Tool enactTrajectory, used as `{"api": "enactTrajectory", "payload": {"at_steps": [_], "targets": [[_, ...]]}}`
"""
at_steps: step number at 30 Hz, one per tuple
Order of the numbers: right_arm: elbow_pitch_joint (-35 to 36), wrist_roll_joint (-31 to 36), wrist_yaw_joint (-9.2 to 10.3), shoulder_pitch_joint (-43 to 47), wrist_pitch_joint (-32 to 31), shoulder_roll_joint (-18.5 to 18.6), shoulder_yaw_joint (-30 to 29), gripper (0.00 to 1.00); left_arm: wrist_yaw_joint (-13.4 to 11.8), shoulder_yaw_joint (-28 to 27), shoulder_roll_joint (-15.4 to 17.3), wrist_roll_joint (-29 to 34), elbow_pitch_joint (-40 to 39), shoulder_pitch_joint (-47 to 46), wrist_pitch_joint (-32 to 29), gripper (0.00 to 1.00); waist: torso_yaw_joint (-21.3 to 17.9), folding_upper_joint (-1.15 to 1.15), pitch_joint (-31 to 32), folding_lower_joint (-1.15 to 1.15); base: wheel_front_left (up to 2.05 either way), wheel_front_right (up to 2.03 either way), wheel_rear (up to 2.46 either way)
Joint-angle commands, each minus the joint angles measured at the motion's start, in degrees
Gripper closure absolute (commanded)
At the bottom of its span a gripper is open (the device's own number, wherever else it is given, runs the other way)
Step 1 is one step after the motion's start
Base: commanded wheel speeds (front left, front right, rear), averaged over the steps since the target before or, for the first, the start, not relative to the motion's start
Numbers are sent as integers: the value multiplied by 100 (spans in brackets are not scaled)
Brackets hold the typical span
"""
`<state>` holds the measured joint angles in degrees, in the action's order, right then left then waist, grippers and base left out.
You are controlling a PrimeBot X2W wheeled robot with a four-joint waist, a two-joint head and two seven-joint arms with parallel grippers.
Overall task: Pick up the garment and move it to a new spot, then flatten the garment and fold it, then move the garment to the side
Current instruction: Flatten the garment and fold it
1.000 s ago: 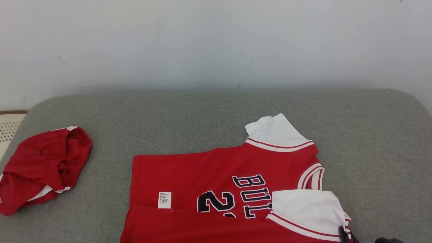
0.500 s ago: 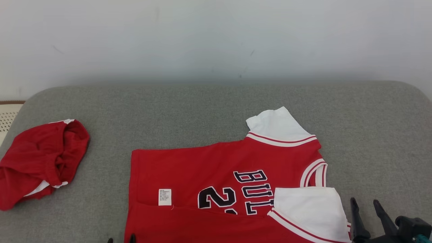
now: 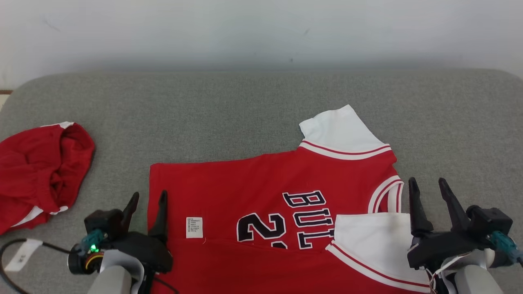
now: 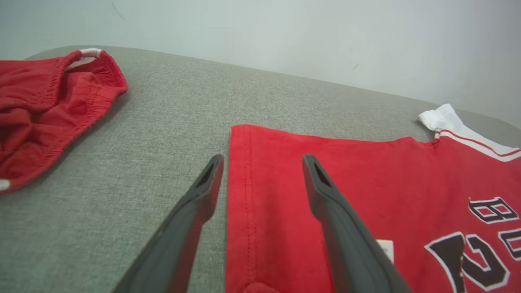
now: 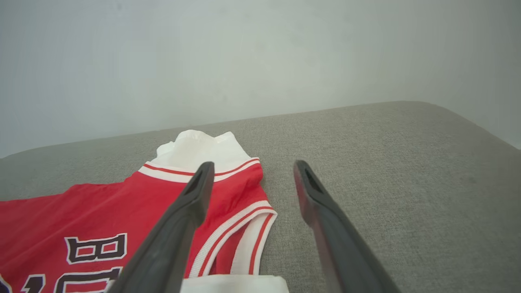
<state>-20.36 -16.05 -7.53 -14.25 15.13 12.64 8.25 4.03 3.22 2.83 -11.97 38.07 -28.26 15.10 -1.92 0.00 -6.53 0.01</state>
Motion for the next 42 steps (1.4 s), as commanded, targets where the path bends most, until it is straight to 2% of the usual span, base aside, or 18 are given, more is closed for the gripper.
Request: {"api": "enactTrajectory", "payload": {"at_steps": [1, 7, 9, 18, 20, 21, 22, 26, 27, 28, 29, 33, 37, 42], "targets": [[8, 45, 8, -97, -3, -34, 104, 0, 29, -15, 11, -45, 296, -316, 9, 0, -87, 0, -229, -1, 0, 0, 0], [-7, -28, 8, -235, -3, -40, 274, 0, 33, -44, 58, -75, 1148, -1122, 9, 0, -196, 0, -470, -1, 0, 0, 0], [-12, -73, 8, -253, -2, -56, 294, 0, 51, -24, 119, -89, 1700, -1538, -39, 0, -264, 0, -583, -1, 0, 0, 0], [56, -121, 8, -287, -3, -23, 200, 0, 15, -5, 263, -156, 2673, -2294, -291, 0, -348, 0, -751, -1, 0, 0, 0], [49, -108, 8, -335, -2, -11, 189, 0, 29, 18, 252, -151, 2836, -2409, -343, 16, -332, 0, -763, -1, 0, 0, 0], [40, -101, 8, -362, -2, -9, 190, 0, 52, 41, 244, -143, 2911, -2470, -370, 38, -322, 0, -766, -1, 0, 0, 0], [34, -97, 8, -389, -2, -7, 199, 0, 77, 55, 228, -156, 2980, -2506, -381, 53, -311, 0, -768, -1, 0, 0, 0], [-5, -117, 8, -518, -3, 57, 279, 0, 54, 119, 195, -136, 3141, -2634, -295, 75, -256, 0, -799, -1, 0, 0, 0], [-16, -146, 8, -589, -3, 80, 308, 0, 59, 135, 185, -137, 3129, -2669, -235, 82, -239, 0, -816, -1, 0, 0, 0], [-33, -170, 8, -678, -2, 126, 349, 0, 43, 165, 176, -104, 3115, -2694, -182, 97, -221, 0, -831, -1, 0, 0, 0], [-68, -184, 8, -786, -2, 189, 396, 0, 36, 183, 168, -97, 3092, -2711, -135, 100, -199, 0, -853, -1, 0, 0, 0], [-587, -396, 8, -1366, -71, 453, 695, 0, 21, 282, 120, -56, 2995, -2658, -24, 100, -93, 0, -935, -1, 0, 0, 0], [-1187, -706, 8, -2184, -575, 748, 1044, 0, 57, 407, 60, -64, 2773, -2574, 7, 100, 91, 0, -1054, -1, 0, 0, 0], [-1752, -1018, 7, -3124, -1147, 1029, 1513, 0, 58, 588, 19, -18, 1995, -2396, 15, 100, 380, 0, -1256, -1, 0, 0, 0]]}}
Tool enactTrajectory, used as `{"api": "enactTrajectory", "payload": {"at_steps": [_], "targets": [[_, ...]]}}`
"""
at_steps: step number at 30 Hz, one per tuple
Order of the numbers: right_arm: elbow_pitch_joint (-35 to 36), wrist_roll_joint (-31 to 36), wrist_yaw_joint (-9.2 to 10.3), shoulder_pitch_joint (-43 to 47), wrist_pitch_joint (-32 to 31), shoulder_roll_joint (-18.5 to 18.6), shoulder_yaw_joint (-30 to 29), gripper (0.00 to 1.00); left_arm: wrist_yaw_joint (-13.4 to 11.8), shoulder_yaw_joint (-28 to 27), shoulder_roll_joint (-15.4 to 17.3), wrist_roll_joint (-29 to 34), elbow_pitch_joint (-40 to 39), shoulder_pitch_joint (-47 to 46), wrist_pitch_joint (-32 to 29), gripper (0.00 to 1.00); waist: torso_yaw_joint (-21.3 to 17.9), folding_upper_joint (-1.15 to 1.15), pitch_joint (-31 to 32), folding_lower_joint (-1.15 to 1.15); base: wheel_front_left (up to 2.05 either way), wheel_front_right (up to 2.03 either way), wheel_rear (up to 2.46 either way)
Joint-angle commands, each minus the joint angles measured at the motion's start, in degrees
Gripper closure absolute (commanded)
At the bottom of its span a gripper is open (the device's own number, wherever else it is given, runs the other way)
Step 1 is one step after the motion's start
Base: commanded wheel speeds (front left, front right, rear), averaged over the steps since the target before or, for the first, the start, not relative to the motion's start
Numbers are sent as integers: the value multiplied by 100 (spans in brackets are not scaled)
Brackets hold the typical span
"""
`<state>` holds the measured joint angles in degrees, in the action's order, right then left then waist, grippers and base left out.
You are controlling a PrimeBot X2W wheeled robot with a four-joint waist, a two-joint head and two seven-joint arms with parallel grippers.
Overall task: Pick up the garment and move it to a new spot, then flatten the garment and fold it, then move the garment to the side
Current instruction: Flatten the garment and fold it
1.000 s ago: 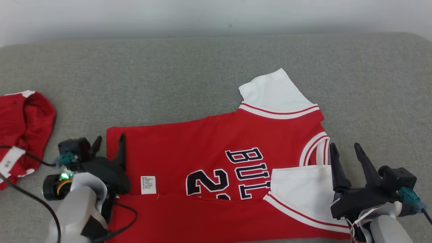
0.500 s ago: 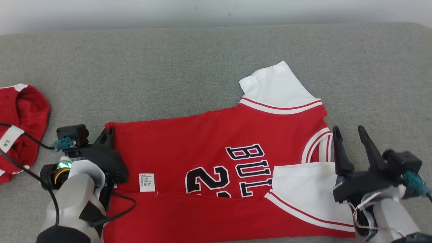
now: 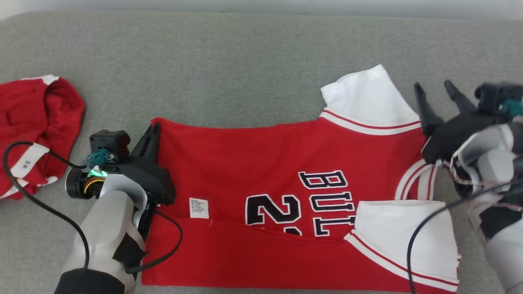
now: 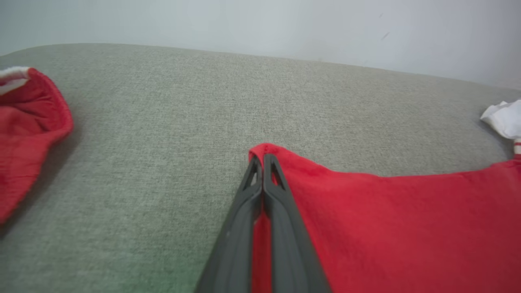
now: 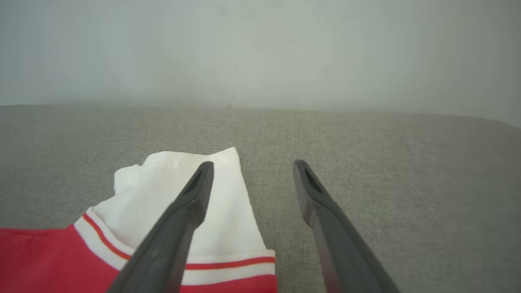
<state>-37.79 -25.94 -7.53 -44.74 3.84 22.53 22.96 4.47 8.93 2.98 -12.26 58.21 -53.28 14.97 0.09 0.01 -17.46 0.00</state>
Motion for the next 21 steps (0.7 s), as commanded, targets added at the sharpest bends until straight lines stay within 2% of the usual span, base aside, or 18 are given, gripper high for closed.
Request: {"api": "enactTrajectory", "payload": {"at_steps": [1, 4, 10, 21], "targets": [[-134, -114, 8, -214, -110, 59, 102, 0, 12, 48, -1, 6, -155, 141, 28, 100, 233, -1, -201, 0, 0, 0, 0], [-470, -328, 7, -631, -378, 115, 286, 0, 43, 224, -6, -98, -526, 244, 27, 100, 373, -1, -323, 0, 0, 0, 0], [-1046, -656, 8, -1506, -1158, 336, 913, 0, -59, 645, -7, -355, -1032, 279, 28, 100, 622, -1, -649, 0, 0, 0, 0], [-1819, -841, 8, -2156, -1508, 408, 1307, 0, -263, 1122, -7, -695, -1334, 154, 23, 100, 773, -1, -1009, 0, 0, 0, 0]]}}
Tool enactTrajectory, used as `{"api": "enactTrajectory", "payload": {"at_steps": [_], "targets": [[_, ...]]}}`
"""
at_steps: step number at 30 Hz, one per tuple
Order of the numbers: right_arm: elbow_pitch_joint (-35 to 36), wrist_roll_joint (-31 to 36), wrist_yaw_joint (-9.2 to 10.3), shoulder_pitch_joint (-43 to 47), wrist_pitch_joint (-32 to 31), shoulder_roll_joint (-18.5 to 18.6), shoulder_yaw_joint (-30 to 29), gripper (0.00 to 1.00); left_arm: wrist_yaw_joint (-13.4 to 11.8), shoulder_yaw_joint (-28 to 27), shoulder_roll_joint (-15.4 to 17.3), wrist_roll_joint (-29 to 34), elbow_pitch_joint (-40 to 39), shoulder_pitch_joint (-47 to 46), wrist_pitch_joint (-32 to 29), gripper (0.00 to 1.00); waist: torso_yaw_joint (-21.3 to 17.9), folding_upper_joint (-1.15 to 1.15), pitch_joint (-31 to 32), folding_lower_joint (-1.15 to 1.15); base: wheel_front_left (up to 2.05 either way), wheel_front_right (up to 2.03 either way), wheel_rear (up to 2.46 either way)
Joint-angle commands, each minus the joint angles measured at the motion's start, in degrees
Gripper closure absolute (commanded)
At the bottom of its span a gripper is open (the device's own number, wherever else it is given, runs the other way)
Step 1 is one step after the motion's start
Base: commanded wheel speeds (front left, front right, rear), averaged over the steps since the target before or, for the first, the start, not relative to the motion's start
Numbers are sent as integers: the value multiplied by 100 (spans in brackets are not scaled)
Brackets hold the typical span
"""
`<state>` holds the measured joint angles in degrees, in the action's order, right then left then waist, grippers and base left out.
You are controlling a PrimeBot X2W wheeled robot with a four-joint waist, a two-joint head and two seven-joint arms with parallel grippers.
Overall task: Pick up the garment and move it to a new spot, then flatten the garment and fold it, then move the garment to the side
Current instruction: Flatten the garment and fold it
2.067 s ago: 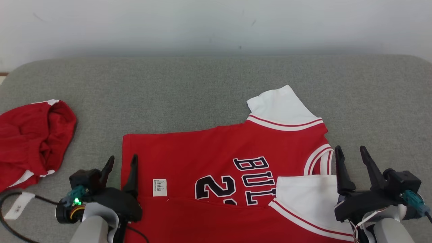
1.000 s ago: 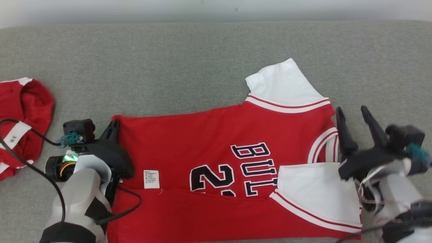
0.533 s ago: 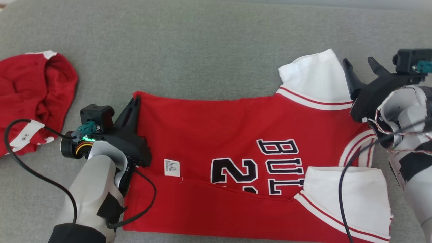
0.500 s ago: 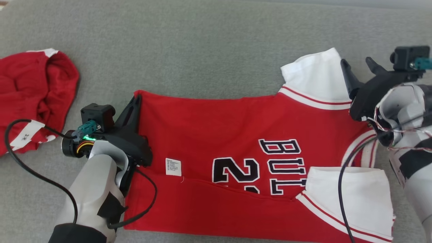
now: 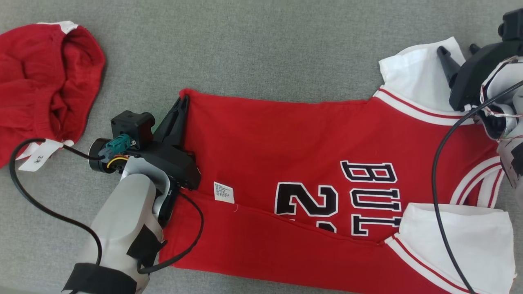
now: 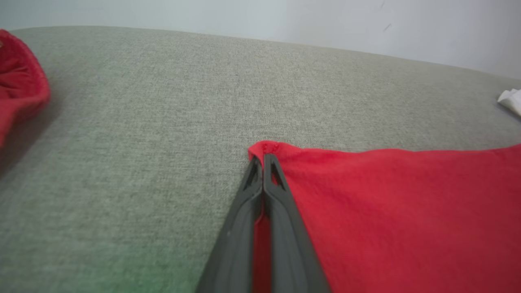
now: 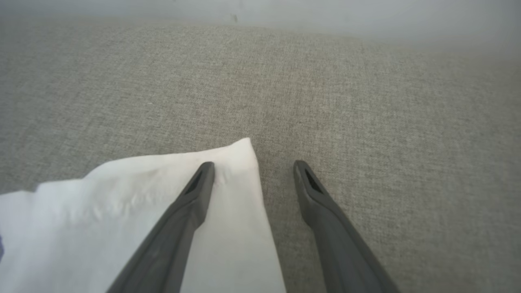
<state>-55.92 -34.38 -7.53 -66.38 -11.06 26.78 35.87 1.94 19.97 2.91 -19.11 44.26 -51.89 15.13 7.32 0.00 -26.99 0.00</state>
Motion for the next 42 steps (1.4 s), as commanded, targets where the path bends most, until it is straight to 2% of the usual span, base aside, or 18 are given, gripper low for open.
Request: {"api": "enactTrajectory", "payload": {"at_steps": [1, 2, 3, 4, 5, 14, 19, 32, 42], "targets": [[-45, -34, 7, 18, -13, -45, 53, 22, -16, 37, 0, -32, 46, 5, 2, 100, 51, 0, -71, 0, 0, 0, 0], [-78, -73, 7, 21, -4, -68, 98, 58, -37, 47, 1, -55, 32, -8, 1, 100, 48, 0, -83, 0, 0, 0, 0], [-96, -97, 7, 19, 8, -79, 144, 69, -53, 54, 1, -64, 23, -17, 0, 100, 43, 0, -91, 0, 0, 0, 0], [-97, -126, 7, 19, 71, -86, 187, 89, -62, 56, 1, -68, 19, -19, 0, 100, 34, 0, -95, 0, 0, 0, 0], [-106, -159, 7, 23, 118, -78, 229, 100, -63, 50, 1, -67, 21, -14, -1, 100, 21, 0, -91, 0, 0, 0, 0], [129, -538, 7, 60, 811, 4, 527, 100, -63, -224, -1, 104, 62, 250, -1, 100, -204, 0, 144, 0, 0, 0, 0], [615, -986, 7, 396, 1192, 51, 724, 100, -44, -521, 117, 223, 88, 498, -1, 100, -411, 0, 429, 0, 0, 0, 0], [2032, -1783, 7, 1933, 2002, 602, 1116, 100, 86, -1119, 289, 492, -125, 1182, 4, 100, -929, 0, 1040, 0, 0, 0, 0], [2495, -2088, 7, 2860, 2344, 622, 1055, 100, 206, -1392, 248, 711, -705, 1740, 5, 100, -1031, 0, 1370, 0, 0, 0, 0]]}}
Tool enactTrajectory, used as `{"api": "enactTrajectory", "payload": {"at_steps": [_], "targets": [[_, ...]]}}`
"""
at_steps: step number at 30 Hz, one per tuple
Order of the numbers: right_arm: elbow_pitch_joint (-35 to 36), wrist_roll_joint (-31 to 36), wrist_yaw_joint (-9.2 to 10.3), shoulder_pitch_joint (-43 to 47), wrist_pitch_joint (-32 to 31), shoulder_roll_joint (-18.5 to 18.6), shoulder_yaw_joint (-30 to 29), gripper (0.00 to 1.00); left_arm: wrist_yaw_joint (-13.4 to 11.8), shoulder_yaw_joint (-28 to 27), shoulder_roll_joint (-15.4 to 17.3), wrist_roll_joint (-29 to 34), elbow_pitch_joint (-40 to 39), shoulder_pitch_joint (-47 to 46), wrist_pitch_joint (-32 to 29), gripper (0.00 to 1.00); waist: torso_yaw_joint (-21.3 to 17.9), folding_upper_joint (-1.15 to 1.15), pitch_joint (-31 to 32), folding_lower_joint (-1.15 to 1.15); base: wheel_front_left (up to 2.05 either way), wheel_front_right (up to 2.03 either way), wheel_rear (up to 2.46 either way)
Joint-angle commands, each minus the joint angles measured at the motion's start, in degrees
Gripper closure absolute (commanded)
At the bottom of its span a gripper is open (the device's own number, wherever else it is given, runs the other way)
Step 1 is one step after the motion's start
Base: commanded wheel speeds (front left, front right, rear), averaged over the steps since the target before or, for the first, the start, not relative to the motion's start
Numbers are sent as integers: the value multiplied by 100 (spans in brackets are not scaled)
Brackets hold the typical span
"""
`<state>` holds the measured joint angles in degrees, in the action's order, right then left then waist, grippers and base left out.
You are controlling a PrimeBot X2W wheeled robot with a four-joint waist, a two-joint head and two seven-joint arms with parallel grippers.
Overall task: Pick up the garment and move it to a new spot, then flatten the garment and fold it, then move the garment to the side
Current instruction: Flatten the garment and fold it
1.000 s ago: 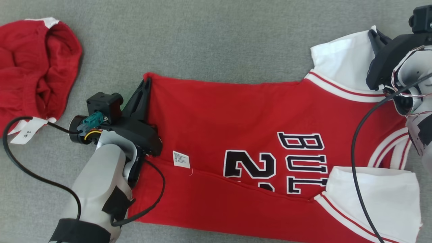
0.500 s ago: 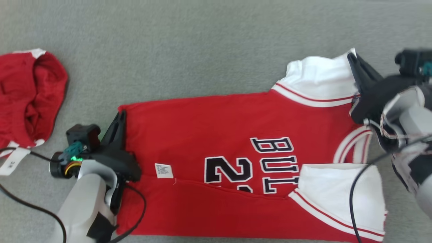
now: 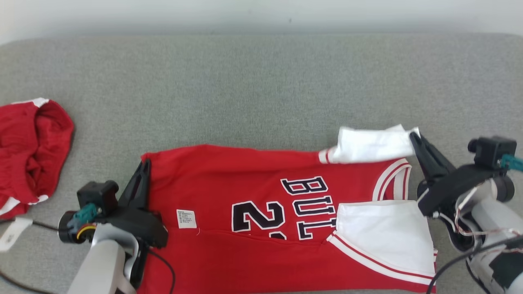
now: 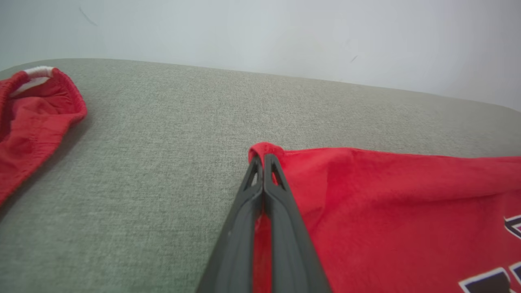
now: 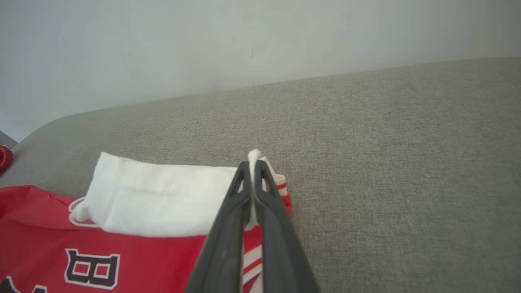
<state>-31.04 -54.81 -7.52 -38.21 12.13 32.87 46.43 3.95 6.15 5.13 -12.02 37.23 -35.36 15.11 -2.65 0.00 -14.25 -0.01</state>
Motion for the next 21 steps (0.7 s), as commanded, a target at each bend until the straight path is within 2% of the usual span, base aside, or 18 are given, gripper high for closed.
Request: {"api": "enactTrajectory", "payload": {"at_steps": [1, 10, 21], "targets": [[34, -53, 6, 125, 51, 7, -20, 100, 24, -43, 13, 36, -100, 179, 7, 100, -23, 0, 133, 1, 0, 0, 0], [264, -114, 6, 831, 235, -74, -238, 100, 199, -306, -52, 220, -904, 1110, 6, 100, 110, 0, 476, 1, 0, 0, 0], [515, -118, 6, 1539, 295, -191, -548, 100, 277, -555, -158, 204, -887, 1736, 7, 100, 80, 0, 774, 1, 0, 0, 0]]}}
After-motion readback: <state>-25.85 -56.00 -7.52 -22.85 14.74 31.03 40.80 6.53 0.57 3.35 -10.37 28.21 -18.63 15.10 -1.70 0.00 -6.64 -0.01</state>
